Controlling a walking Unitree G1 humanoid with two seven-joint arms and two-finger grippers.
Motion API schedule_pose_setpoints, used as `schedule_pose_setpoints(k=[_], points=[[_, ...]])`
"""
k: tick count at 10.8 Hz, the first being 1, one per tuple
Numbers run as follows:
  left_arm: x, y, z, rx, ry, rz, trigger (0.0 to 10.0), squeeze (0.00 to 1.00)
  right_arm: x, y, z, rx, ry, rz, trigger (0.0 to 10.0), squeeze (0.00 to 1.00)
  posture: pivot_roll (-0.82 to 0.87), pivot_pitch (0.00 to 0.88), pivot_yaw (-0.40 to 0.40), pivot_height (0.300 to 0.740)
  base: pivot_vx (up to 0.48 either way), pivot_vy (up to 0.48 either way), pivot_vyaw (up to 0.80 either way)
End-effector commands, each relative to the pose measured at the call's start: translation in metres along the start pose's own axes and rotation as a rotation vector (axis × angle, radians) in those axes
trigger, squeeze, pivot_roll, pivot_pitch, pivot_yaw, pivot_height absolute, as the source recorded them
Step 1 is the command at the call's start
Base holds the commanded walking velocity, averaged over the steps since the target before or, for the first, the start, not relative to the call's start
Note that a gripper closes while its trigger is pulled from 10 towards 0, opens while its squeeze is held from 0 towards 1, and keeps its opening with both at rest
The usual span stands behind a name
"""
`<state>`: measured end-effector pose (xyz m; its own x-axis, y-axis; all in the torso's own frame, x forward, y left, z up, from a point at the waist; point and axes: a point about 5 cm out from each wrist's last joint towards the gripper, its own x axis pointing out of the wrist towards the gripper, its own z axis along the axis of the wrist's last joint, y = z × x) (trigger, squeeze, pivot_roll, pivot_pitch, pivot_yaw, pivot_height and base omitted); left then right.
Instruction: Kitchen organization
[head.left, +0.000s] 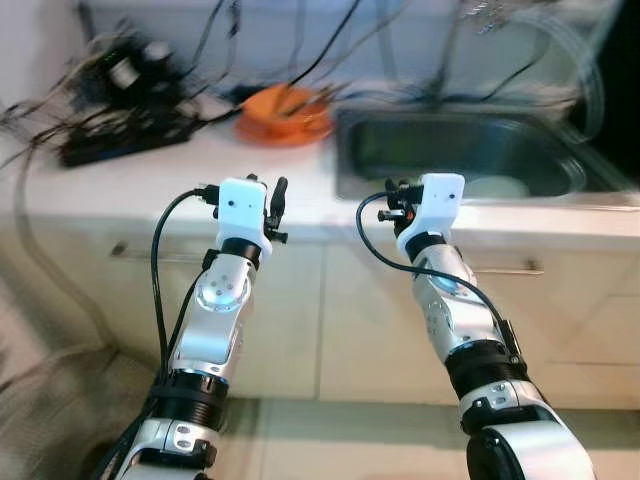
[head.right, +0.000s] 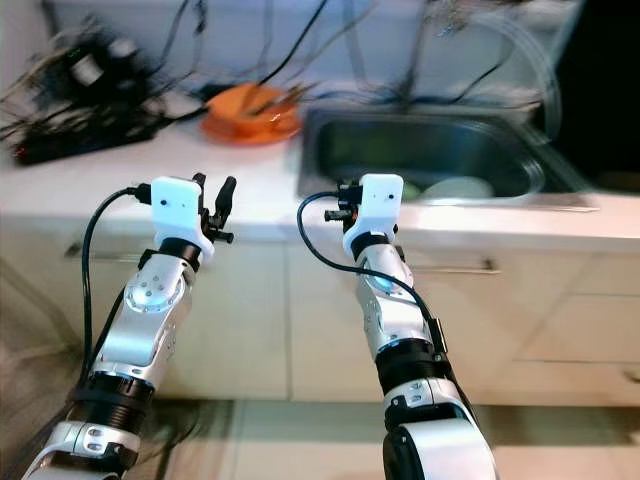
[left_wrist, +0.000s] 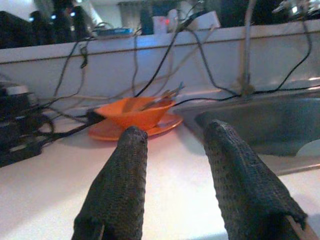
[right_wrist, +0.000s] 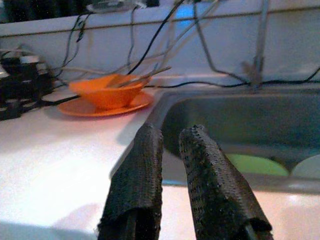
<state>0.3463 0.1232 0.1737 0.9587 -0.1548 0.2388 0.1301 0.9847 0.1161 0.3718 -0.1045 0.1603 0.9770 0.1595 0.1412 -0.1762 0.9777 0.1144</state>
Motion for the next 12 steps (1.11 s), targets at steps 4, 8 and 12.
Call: schedule_pose_setpoints(k=[4, 8, 12], points=[[0.0029, -0.0012, 0.0030, 0.008, -0.008, -0.007, 10.0, 0.00, 0.0003, -0.0034, 0.0007, 0.024, -0.001, -0.013, 10.0, 0.00, 0.17, 0.000, 0.014, 0.740, 0.275, 0.000, 0.00], [0.0035, -0.0003, 0.0033, 0.009, -0.009, -0.003, 10.0, 0.00, 0.0007, -0.0014, 0.0023, -0.005, -0.010, 0.003, 10.0, 0.00, 0.17, 0.000, 0.014, 0.740, 0.302, 0.000, 0.26], [0.0032, 0.0003, 0.0043, 0.008, -0.013, 0.003, 10.0, 0.00, -0.0004, -0.0007, 0.0015, -0.019, -0.009, 0.012, 10.0, 0.00, 0.17, 0.011, 0.014, 0.740, 0.328, 0.000, 0.32]])
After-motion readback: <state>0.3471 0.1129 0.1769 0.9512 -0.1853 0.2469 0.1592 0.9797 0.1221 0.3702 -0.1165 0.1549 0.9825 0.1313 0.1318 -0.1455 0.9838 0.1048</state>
